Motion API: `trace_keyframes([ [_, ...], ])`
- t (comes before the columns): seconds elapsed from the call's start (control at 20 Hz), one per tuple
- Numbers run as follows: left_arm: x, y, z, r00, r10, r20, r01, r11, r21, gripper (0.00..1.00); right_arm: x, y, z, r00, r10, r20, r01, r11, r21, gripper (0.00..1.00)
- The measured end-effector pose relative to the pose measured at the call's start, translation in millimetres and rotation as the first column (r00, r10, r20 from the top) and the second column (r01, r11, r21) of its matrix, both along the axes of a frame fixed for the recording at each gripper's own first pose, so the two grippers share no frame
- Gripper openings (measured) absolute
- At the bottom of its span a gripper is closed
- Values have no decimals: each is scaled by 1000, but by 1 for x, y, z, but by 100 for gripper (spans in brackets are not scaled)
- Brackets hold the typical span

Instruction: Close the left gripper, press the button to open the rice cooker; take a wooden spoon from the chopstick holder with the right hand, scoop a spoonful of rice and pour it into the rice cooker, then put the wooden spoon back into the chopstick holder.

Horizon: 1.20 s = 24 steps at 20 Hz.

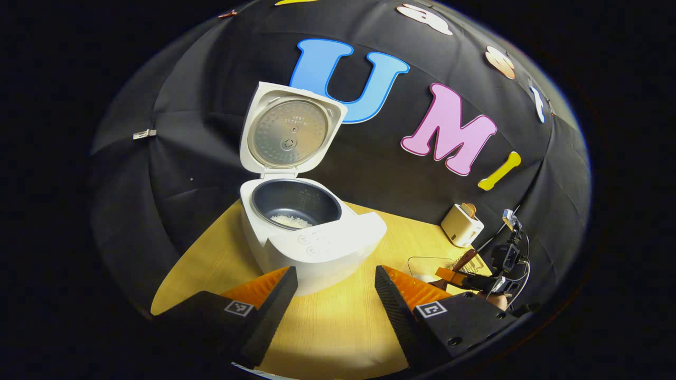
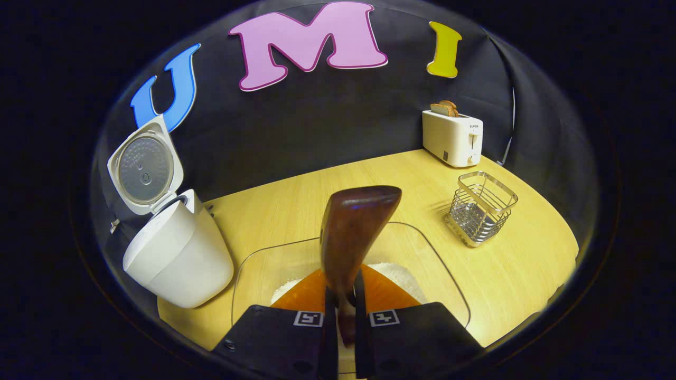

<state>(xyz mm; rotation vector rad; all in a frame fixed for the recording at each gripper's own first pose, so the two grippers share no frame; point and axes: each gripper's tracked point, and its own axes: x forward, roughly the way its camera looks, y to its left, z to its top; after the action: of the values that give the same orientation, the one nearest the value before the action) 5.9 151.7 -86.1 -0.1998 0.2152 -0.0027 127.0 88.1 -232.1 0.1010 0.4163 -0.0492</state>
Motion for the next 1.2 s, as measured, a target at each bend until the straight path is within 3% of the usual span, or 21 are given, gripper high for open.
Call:
trace_keyframes([
  [0.3,-4,1,-3,1000,3,-9,-3,999,-44,96,-10,26,-4,995,17,-95,1,983,185,17],
  [0.55,-3,1,2,1000,6,2,-6,999,-47,95,-16,36,-3,990,33,-135,6,960,280,17],
  [0.8,-5,1,7,1000,9,8,-9,999,-30,95,-16,22,20,992,-28,-122,78,902,424,17],
  [1.0,-7,0,6,1000,13,4,-13,999,-33,96,-13,-3,36,992,-77,-98,113,884,453,17],
  [1.2,-7,-4,6,1000,9,4,-9,1000,-24,95,-8,-31,64,987,-147,-69,161,822,546,17],
])
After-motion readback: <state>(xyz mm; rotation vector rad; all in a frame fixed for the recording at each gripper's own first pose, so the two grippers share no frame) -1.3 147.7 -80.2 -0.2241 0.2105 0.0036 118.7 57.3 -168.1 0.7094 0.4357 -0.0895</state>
